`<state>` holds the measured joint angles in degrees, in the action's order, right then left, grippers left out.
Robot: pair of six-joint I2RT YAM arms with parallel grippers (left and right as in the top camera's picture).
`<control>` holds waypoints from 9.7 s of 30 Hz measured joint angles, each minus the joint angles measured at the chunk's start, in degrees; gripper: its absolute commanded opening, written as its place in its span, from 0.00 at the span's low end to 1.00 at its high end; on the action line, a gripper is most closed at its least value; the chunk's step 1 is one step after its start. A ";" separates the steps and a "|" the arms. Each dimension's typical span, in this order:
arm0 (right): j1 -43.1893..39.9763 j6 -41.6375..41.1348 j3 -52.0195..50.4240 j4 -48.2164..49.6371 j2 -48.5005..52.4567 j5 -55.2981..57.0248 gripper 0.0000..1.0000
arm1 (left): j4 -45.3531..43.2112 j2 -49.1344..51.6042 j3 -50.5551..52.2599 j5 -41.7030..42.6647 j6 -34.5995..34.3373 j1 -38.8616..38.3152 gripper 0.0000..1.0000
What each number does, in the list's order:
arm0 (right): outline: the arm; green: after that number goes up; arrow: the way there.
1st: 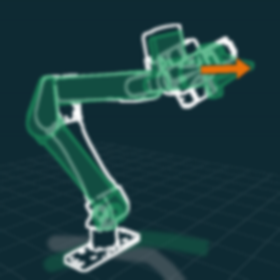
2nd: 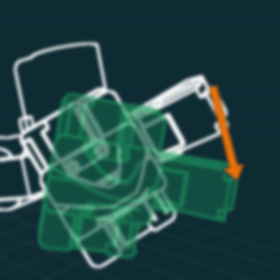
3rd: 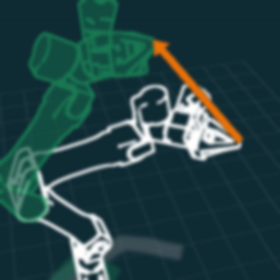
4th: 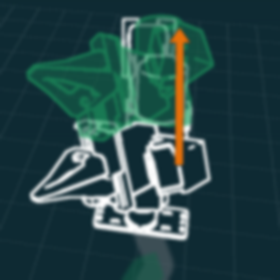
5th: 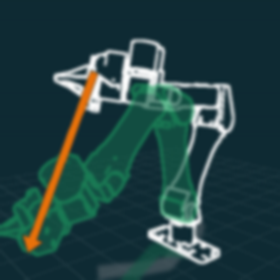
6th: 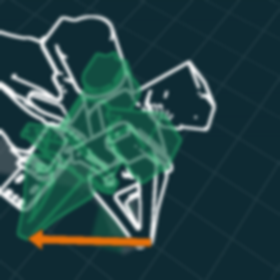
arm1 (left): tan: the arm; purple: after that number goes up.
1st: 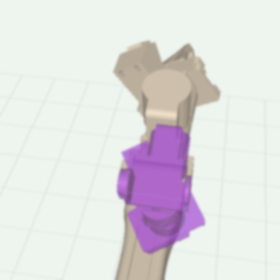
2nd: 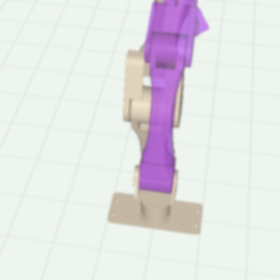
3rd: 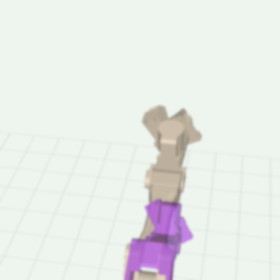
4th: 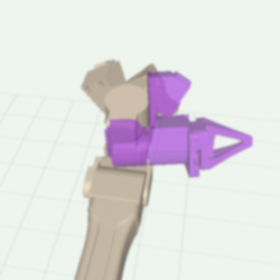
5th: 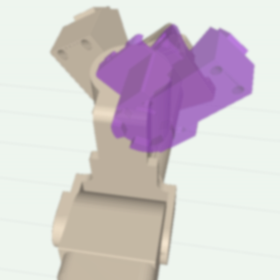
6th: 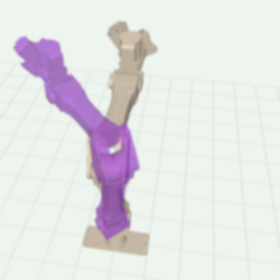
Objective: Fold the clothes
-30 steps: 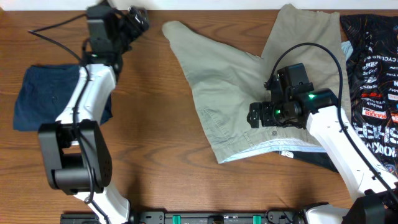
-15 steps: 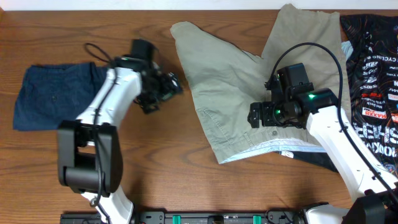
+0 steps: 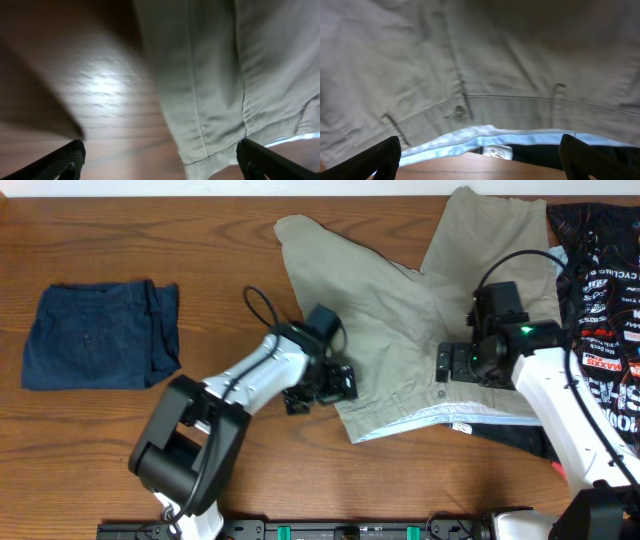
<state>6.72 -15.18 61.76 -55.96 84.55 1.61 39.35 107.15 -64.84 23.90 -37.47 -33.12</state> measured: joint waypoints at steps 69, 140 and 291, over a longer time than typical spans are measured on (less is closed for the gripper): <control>-2.73 -0.33 0.00 -1.25 -0.02 0.98 0.99 | 5.40 -1.51 3.82 -7.06 11.93 14.12 0.06; -9.66 -3.48 0.00 13.77 10.97 -6.34 0.98 | 10.19 -41.62 27.47 -9.07 -18.05 11.08 0.98; -37.27 -0.13 8.68 -11.78 -19.34 -12.22 0.01 | 27.50 -46.62 3.56 -8.94 -7.58 8.15 0.06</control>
<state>-30.55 -15.31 70.43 -67.75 65.21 -10.61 66.85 60.53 -61.28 14.96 -45.06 -24.97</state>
